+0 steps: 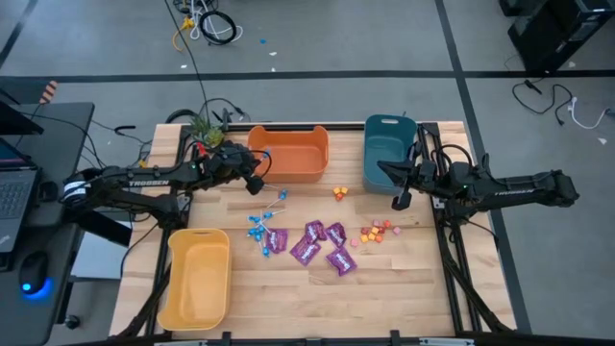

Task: Sort candy
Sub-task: Put the blue candy into the orange bin

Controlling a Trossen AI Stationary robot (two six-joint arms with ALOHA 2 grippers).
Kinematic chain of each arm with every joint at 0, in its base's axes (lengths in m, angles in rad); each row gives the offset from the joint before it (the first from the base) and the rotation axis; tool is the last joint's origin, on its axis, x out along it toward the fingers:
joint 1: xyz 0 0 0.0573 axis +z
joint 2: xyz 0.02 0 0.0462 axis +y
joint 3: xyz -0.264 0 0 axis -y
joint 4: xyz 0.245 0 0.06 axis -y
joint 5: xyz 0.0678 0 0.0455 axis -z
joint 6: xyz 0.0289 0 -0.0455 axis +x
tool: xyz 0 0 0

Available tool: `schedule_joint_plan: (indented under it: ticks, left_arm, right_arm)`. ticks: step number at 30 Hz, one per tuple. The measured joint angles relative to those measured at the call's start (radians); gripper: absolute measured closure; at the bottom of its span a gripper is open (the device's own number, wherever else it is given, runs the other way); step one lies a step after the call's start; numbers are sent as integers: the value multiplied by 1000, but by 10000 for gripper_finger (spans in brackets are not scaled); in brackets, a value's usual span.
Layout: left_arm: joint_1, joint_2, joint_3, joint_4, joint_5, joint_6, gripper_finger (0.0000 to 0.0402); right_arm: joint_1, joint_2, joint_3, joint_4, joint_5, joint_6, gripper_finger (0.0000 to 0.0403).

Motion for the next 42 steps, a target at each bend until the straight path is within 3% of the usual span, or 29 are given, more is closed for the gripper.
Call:
schedule_joint_plan:
  ticks: [42]
  left_arm:
    - [0,0,0,1,-13,-3,380]
  right_arm:
    - [0,0,0,0,0,0,402]
